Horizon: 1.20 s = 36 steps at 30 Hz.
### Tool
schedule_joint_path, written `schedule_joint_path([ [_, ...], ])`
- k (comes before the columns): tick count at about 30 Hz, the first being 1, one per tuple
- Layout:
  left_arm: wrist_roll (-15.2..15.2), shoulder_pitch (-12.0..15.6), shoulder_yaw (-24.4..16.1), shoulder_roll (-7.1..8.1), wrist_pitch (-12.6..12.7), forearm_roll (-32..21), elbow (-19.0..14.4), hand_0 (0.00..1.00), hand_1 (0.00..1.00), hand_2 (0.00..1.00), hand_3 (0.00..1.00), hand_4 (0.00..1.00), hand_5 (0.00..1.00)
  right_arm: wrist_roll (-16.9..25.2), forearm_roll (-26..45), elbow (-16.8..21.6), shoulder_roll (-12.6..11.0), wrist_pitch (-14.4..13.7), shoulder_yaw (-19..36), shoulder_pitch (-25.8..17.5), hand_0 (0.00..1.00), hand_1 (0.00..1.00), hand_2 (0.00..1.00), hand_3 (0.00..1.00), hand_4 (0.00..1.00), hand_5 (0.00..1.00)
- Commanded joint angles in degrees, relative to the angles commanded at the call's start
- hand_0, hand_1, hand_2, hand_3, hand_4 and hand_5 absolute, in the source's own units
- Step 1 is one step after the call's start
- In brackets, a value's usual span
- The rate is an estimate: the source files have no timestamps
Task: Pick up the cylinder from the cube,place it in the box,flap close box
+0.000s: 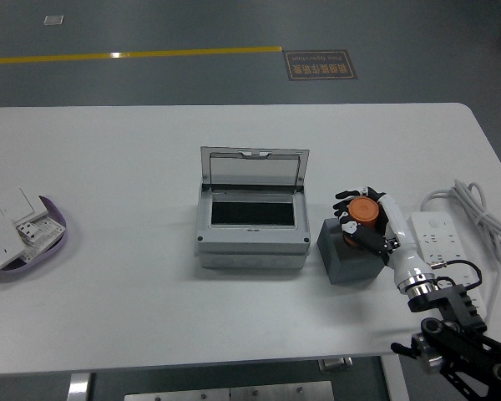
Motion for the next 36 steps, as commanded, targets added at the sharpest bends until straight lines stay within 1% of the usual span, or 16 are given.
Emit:
schedule_joint_path([
  [1, 0.0, 0.02, 0.02, -0.01, 0.0, -0.03, 0.01, 0.593, 0.626, 0.618, 0.636, 0.688, 0.212, -0.21, -0.33, 0.47, -0.03, -0.19, 0.13, 0.24, 0.261, 0.286, 0.323, 0.272, 0.002, 0.002],
  [4, 0.01, 0.1, 0.15, -0.02, 0.02, -0.19, 0.06, 0.593, 0.626, 0.618, 0.636, 0.688, 0.212, -1.51, -2.5, 2.36, -0.05, -1.1, 0.33, 1.39, 0.261, 0.286, 0.323, 0.272, 0.002, 0.002],
  [6, 0.02, 0.13, 0.37, -0.03, 0.02, -0.36, 0.11, 0.593, 0.626, 0.618, 0.636, 0.688, 0.212, -3.48, -4.92, 3.51, 0.33, -1.77, -0.26, 2.92, 0.261, 0.286, 0.323, 0.272, 0.002, 0.002],
  [7, 0.02, 0.14, 0.45, -0.04, 0.02, -0.45, 0.13, 0.593, 0.626, 0.618, 0.636, 0.689, 0.213, -4.69, -6.42, 3.99, 0.58, -2.06, -0.71, 3.82, 0.24, 0.27, 0.246, 0.193, 0.002, 0.002],
  [8, 0.03, 0.13, 0.52, -0.05, 0.02, -0.49, 0.14, 0.593, 0.626, 0.618, 0.636, 0.689, 0.213, -5.92, -7.88, 4.36, 0.88, -2.24, -1.22, 4.74, 0.24, 0.27, 0.246, 0.193, 0.002, 0.002],
  [11, 0.06, 0.08, 0.78, -0.09, -0.01, -0.61, 0.16, 0.593, 0.626, 0.618, 0.636, 0.689, 0.213, -11.0, -14.07, 4.86, 2.53, -1.19, -4.08, 8.31, 0.24, 0.27, 0.246, 0.193, 0.002, 0.002],
  [12, 0.08, 0.06, 0.86, -0.09, -0.02, -0.63, 0.17, 0.593, 0.626, 0.618, 0.636, 0.689, 0.213, -12.84, -16.13, 4.86, 3.15, -0.41, -5.02, 9.45, 0.24, 0.27, 0.246, 0.193, 0.002, 0.002],
  [13, 0.08, 0.04, 0.95, -0.07, -0.02, -0.69, 0.17, 0.593, 0.625, 0.618, 0.636, 0.688, 0.212, -15.15, -18.53, 4.61, 4.16, 0.94, -6.27, 10.98, 0.168, 0.232, 0.235, 0.185, 0.002, 0.002],
  [18, 0.16, 0.07, 1.31, 0.05, -0.07, -0.78, 0.17, 0.593, 0.625, 0.618, 0.636, 0.688, 0.212, -26.24, -29.73, 2.88, 8.26, 6.81, -9.79, 17.36, 0.168, 0.232, 0.235, 0.185, 0.002, 0.002],
  [19, 0.16, 0.07, 1.34, 0.08, -0.07, -0.79, 0.16, 0.593, 0.626, 0.618, 0.636, 0.688, 0.213, -28.3, -31.79, 2.48, 8.96, 8.05, -10.46, 18.64, 0.091, 0.195, 0.229, 0.18, 0.002, 0.002],
  [22, 0.17, 0.03, 1.53, 0.25, -0.08, -0.88, 0.16, 0.593, 0.626, 0.618, 0.636, 0.688, 0.213, -35.0, -38.51, 1.38, 10.65, 11.76, -13.1, 22.38, 0.091, 0.195, 0.229, 0.18, 0.002, 0.002],
  [24, 0.18, 0.0, 1.61, 0.33, -0.08, -0.9, 0.15, 0.593, 0.626, 0.618, 0.636, 0.688, 0.213, -38.94, -42.47, 0.86, 11.32, 13.99, -14.49, 24.49, 0.091, 0.195, 0.229, 0.18, 0.002, 0.002],
  [26, 0.18, -0.08, 1.67, 0.4, -0.1, -0.92, 0.13, 0.593, 0.626, 0.618, 0.637, 0.689, 0.216, -43.09, -46.71, 0.25, 11.94, 16.64, -15.87, 26.73, 0.07, 0.22, 0.237, 0.187, 0.002, 0.002],
  [30, 0.2, -0.2, 1.82, 0.46, -0.12, -0.94, 0.1, 0.593, 0.626, 0.618, 0.637, 0.689, 0.216, -50.01, -53.72, -0.59, 12.59, 21.06, -17.72, 28.86, 0.07, 0.22, 0.237, 0.187, 0.002, 0.002],
  [31, 0.21, -0.21, 1.85, 0.46, -0.12, -0.94, 0.1, 0.593, 0.626, 0.619, 0.637, 0.69, 0.217, -51.58, -55.32, -0.75, 12.7, 21.97, -18.09, 29.16, 0.077, 0.225, 0.253, 0.211, 0.002, 0.002],
  [36, 0.22, -0.32, 1.92, 0.49, -0.13, -0.96, 0.08, 0.593, 0.626, 0.619, 0.637, 0.69, 0.217, -57.39, -60.98, -1.16, 12.87, 24.61, -19.37, 29.92, 0.077, 0.225, 0.253, 0.211, 0.002, 0.002],
])
